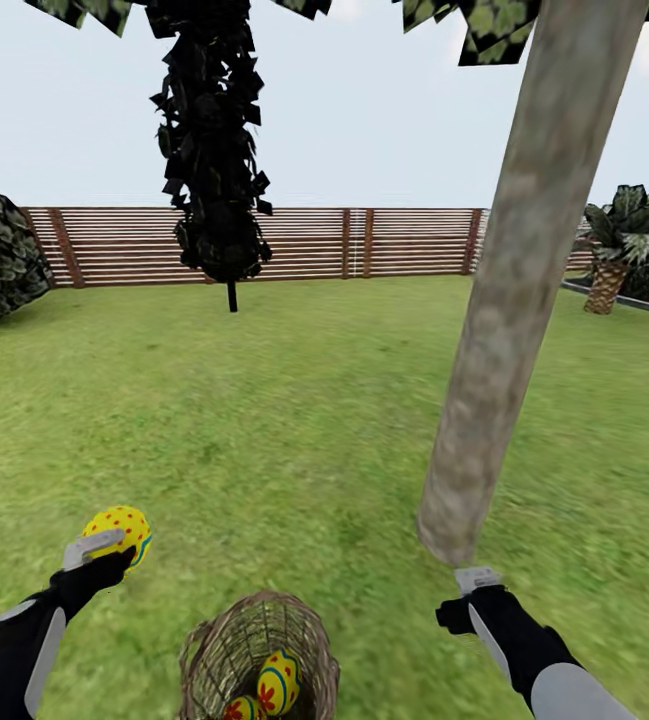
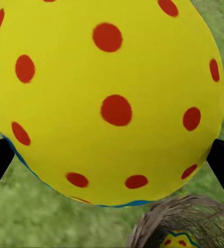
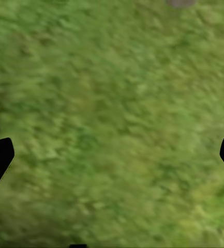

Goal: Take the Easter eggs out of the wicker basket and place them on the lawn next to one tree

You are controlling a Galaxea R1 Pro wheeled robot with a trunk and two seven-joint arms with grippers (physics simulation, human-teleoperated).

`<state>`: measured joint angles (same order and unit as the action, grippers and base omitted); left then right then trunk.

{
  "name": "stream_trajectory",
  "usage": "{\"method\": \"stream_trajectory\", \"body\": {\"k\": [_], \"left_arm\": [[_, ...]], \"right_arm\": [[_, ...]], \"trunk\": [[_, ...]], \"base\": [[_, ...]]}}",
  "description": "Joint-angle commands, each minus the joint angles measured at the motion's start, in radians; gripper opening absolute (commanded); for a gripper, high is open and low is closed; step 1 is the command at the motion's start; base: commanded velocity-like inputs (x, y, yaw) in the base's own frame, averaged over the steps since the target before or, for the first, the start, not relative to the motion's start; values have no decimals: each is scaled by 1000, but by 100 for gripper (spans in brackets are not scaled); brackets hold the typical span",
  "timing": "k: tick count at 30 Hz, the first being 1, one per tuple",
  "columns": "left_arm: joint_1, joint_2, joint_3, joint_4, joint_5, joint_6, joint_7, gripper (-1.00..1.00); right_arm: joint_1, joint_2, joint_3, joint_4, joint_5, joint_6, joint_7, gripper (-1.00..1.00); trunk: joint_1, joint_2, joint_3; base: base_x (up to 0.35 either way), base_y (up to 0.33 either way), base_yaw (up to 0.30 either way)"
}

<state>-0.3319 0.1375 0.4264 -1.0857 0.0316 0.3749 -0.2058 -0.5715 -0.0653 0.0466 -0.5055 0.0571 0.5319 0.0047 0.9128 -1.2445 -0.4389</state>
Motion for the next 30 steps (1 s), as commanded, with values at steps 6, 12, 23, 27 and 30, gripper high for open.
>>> {"method": "stream_trajectory", "body": {"k": [6, 12, 23, 27, 30], "left_arm": [[-1, 1, 0, 33, 3, 4, -4, -100], [-1, 2, 1, 33, 4, 4, -4, -100], [-1, 1, 0, 50, 4, 4, -3, -100], [-1, 1, 0, 55, 4, 4, -3, -100], [-1, 1, 0, 55, 4, 4, -3, -100]], "right_arm": [[0, -1, 4, -2, 4, 7, 1, 100], [0, 1, 5, 21, 5, 7, 1, 100], [-1, 5, 4, 31, 4, 7, -3, 100], [-1, 7, 5, 32, 4, 7, -3, 100], [-1, 7, 5, 32, 4, 7, -3, 100]], "trunk": [[-23, 42, 18], [-46, 84, 37], [-88, 161, 71], [-104, 189, 84], [-115, 210, 93]], "base": [[0, 0, 291], [0, 0, 291], [0, 0, 291], [0, 0, 291], [0, 0, 291]]}}
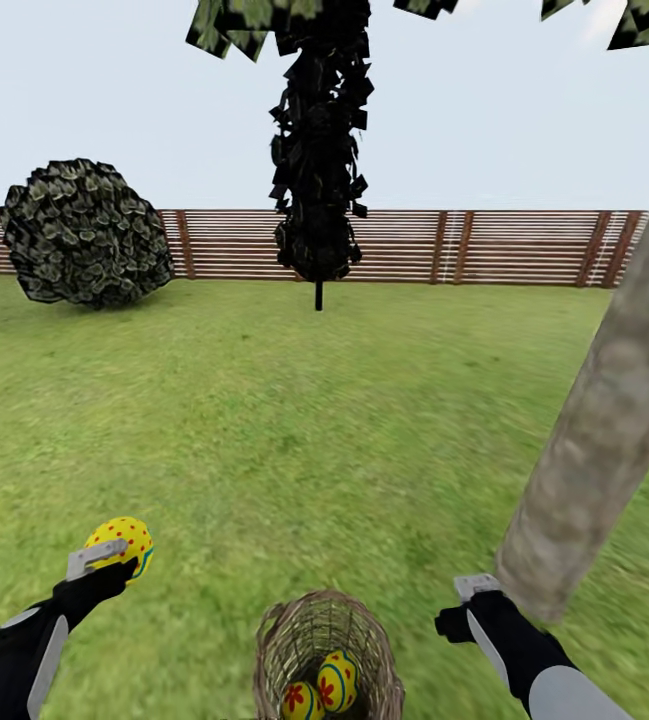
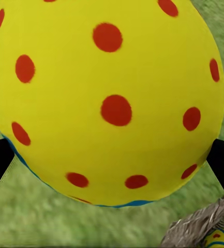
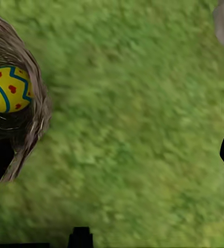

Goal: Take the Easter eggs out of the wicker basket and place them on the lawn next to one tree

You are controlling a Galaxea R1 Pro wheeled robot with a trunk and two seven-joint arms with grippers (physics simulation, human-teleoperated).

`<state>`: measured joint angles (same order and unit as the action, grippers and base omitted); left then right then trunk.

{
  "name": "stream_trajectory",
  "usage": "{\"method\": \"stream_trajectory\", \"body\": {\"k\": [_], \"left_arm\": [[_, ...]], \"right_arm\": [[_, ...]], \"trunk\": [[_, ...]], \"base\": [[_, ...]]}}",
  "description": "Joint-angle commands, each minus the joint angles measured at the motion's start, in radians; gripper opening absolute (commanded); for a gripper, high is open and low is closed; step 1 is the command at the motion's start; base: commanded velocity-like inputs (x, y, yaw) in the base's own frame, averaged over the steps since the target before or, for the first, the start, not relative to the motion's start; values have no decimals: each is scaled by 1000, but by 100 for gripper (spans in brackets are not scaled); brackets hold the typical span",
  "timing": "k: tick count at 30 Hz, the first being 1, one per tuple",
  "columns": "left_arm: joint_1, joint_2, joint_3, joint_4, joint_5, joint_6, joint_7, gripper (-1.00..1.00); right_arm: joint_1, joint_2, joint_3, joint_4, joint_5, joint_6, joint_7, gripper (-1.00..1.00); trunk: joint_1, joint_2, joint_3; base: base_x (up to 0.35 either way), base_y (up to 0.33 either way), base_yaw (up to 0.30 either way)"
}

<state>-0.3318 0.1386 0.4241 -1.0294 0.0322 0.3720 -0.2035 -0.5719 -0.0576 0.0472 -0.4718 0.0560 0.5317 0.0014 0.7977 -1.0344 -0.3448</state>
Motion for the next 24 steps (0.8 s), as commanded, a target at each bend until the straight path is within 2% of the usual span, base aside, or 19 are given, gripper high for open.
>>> {"method": "stream_trajectory", "body": {"k": [1, 15, 19, 24], "left_arm": [[-1, 0, 2, -1, 3, 7, -5, -100], [-1, -3, -1, 1, 3, 7, -5, -100], [-1, -3, -2, 21, 4, 5, -4, -100], [-1, -2, -4, 27, 5, 5, -4, -100]], "right_arm": [[0, -1, 5, -2, 5, 7, 0, 100], [1, 1, 5, 0, 5, 7, 0, 100], [1, 12, 5, 0, 7, 7, 0, 100], [0, 12, 3, 0, 7, 7, 0, 100]], "trunk": [[-4, 6, 2], [-58, 104, 46], [-73, 132, 58], [-92, 167, 74]], "base": [[0, 0, 291], [0, 0, 291], [0, 0, 291], [0, 0, 291]]}}
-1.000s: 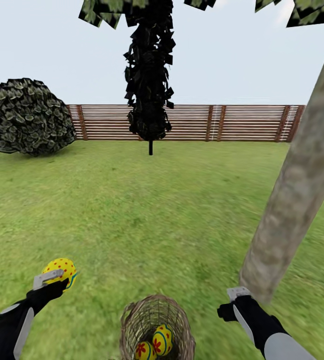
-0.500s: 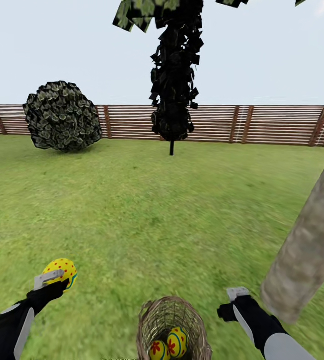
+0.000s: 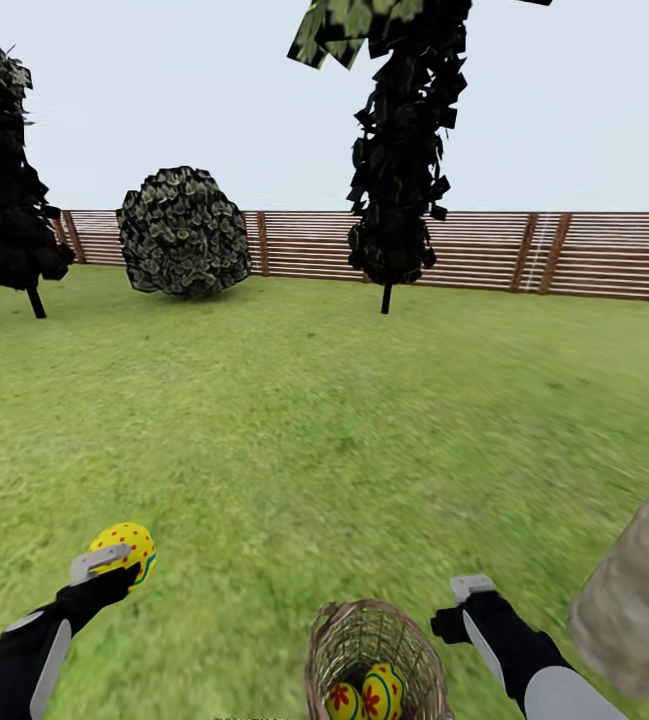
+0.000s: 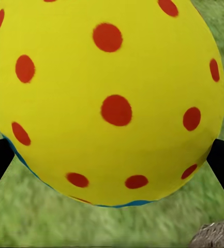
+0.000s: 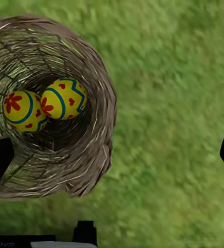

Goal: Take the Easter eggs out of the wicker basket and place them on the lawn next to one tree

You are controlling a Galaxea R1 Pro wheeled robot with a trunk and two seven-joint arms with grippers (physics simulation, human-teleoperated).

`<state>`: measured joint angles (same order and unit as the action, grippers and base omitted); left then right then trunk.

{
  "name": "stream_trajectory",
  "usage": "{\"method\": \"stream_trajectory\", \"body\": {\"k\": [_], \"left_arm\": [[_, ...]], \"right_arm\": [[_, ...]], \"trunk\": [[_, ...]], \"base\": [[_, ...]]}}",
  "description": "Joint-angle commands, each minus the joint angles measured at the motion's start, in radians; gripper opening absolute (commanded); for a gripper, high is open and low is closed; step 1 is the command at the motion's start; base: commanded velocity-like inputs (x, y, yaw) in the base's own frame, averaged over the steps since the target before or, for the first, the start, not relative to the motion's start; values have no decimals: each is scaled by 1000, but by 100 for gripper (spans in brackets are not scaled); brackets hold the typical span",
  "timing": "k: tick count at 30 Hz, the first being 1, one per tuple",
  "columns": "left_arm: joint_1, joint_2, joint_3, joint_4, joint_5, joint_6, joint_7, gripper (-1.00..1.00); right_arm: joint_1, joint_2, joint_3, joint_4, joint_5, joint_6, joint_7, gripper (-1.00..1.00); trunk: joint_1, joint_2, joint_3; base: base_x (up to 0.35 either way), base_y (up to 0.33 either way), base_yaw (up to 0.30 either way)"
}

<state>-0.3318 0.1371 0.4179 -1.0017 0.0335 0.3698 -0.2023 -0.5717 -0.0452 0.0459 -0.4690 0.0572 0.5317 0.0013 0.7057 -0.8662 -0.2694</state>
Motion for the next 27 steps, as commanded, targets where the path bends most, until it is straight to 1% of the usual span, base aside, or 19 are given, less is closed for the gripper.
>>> {"method": "stream_trajectory", "body": {"k": [1, 2, 4, 5, 7, 16, 22, 27], "left_arm": [[-1, -1, 2, 0, 3, 7, -5, -100], [-1, 0, 2, 0, 2, 6, -5, -100], [-1, -1, 2, 1, 2, 6, -5, -100], [-1, -1, 3, 1, 2, 6, -5, -100], [-1, -1, 4, 1, 2, 6, -5, -100], [-1, -1, 4, 2, 2, 6, -6, -100], [-1, -1, 5, 2, 2, 2, -6, -100], [-1, 0, 4, 3, 3, 7, -6, -100]], "right_arm": [[0, -1, 5, -2, 6, 7, 0, 100], [0, -26, -1, -2, 3, 13, 11, 100], [0, -90, -1, -3, -5, 18, 16, 100], [0, -109, -1, -3, -6, 19, 18, 100], [-1, -125, 2, -3, -6, 19, 20, 100], [0, -124, 4, -3, 1, 13, 17, 100], [0, -122, 4, -3, 1, 11, 17, 100], [0, -121, 4, -3, 3, 10, 17, 100]], "trunk": [[-4, 6, 2], [-8, 13, 5], [-15, 27, 11], [-19, 34, 14], [-27, 48, 20], [-61, 111, 48], [-61, 111, 48], [-61, 111, 48]], "base": [[0, 0, 291], [0, 0, 288], [0, 0, 260], [0, 0, 204], [0, 0, 161], [0, 0, 136], [0, 17, 114], [-66, 281, 39]]}}
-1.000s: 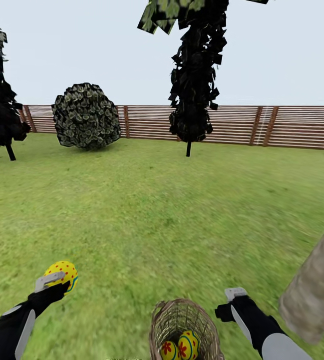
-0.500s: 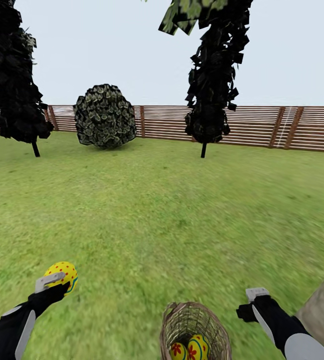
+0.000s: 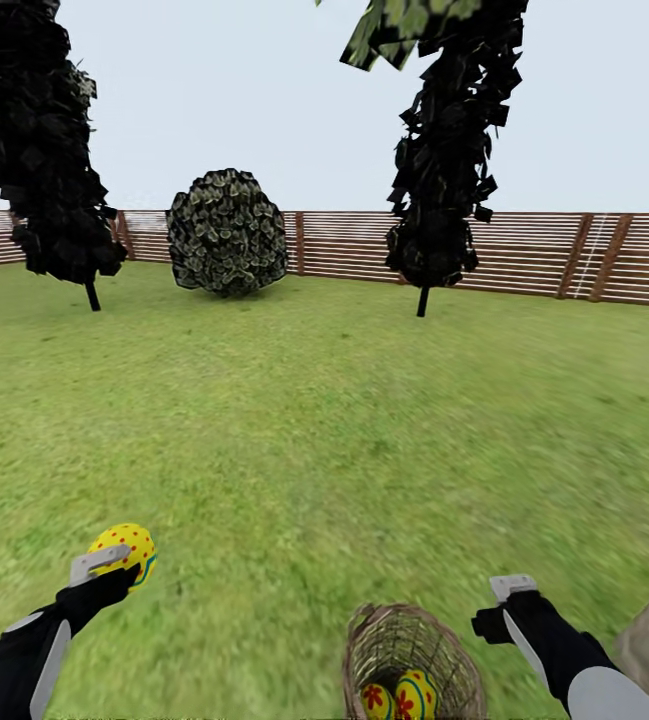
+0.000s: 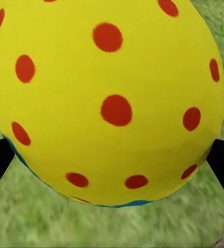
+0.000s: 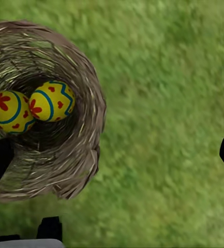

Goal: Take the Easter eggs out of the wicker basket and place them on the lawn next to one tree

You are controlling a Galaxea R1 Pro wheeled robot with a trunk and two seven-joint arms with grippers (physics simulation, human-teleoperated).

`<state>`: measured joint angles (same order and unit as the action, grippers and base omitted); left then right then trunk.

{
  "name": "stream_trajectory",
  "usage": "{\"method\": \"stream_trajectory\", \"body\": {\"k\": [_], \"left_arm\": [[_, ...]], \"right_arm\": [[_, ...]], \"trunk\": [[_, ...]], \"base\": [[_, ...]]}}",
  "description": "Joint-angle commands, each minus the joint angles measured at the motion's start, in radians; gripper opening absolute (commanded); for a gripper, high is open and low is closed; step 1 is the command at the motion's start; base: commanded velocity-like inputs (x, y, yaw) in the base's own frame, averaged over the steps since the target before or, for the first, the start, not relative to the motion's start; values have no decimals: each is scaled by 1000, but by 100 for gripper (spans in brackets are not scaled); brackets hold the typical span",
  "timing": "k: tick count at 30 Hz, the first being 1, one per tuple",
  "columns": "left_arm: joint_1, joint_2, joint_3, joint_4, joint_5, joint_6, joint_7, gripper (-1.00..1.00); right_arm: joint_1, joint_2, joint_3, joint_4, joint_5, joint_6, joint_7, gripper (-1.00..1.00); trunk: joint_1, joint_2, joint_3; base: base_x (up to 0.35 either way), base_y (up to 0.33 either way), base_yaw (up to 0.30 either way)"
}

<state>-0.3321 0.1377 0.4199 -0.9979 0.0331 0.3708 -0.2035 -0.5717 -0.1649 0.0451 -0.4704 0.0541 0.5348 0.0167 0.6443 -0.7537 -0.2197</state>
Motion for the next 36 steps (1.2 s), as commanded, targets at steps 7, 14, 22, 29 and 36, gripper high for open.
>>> {"method": "stream_trajectory", "body": {"k": [7, 14, 22, 29, 36], "left_arm": [[-1, -1, 1, -1, 3, 7, -5, -100], [-1, -1, 0, -1, 2, 7, -5, -100], [-1, -3, -1, 25, 1, 2, -5, -100], [-1, -1, 0, 25, 4, -2, -5, -100], [-1, -3, -3, 27, 4, -4, -5, -100]], "right_arm": [[0, 0, 4, -2, 6, 7, 2, 100], [-1, -1, 5, -2, 4, 7, 2, 100], [0, -1, 4, -2, -1, 7, 2, 100], [0, -1, 4, -2, -4, 7, 2, 100], [0, 1, 4, -2, -4, 6, 2, 100]], "trunk": [[0, -1, -2], [0, -1, -2], [0, -1, -2], [0, -1, -2], [15, -29, -14]], "base": [[-82, 322, 1], [-8, 323, 0], [286, 55, 0], [222, -160, 0], [4, -3, 0]]}}
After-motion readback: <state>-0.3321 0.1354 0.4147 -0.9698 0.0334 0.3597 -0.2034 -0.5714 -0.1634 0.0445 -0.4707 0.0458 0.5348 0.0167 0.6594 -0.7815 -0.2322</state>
